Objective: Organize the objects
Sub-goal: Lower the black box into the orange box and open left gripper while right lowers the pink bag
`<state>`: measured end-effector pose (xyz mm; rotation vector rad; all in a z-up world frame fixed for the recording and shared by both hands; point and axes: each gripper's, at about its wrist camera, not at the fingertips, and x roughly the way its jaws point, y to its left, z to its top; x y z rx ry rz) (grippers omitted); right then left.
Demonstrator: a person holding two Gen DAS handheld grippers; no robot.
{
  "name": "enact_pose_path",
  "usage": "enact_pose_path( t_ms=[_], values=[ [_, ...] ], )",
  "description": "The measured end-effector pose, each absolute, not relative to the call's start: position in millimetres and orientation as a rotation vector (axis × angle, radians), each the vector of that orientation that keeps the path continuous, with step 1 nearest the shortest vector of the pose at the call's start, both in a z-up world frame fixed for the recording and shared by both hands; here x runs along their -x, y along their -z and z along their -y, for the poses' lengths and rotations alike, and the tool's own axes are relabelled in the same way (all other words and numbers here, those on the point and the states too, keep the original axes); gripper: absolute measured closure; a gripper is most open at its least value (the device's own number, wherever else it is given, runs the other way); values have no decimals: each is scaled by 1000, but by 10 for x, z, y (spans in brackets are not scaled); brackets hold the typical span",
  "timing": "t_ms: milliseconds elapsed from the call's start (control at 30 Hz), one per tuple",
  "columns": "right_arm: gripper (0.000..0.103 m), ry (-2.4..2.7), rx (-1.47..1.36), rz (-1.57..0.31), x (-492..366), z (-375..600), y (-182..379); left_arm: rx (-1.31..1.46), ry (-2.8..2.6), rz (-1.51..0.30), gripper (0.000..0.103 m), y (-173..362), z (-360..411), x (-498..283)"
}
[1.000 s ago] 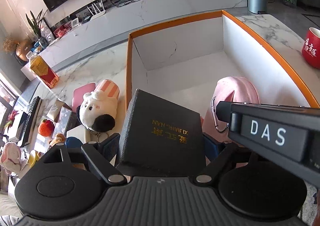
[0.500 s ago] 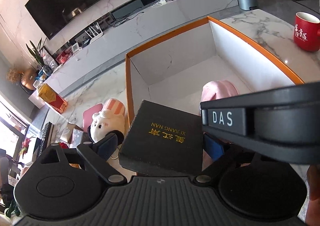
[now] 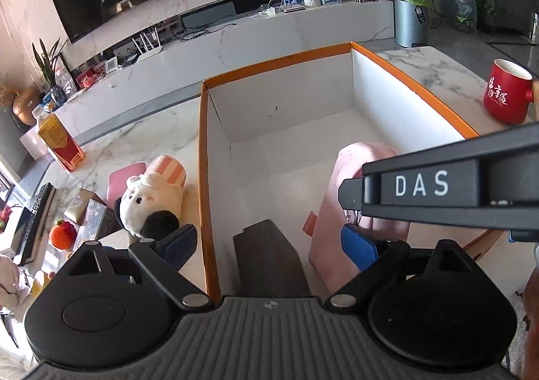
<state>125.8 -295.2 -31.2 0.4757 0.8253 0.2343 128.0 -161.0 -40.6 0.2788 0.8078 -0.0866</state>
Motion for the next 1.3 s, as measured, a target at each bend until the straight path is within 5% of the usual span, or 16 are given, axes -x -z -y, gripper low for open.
enact_pose_path(
  t_ms=[867, 1133, 1300],
  values=[
    [73, -291, -356, -835, -1320, 2593, 258, -205, 109, -732, 0, 77, 861, -861],
    [74, -278, 18, -757, -1203, 2027, 253, -164, 99, -751, 0, 136, 613, -904],
    [69, -325, 20, -830, -1240, 2114, 290, -169, 50, -748, 0, 167, 462, -877]
  ],
)
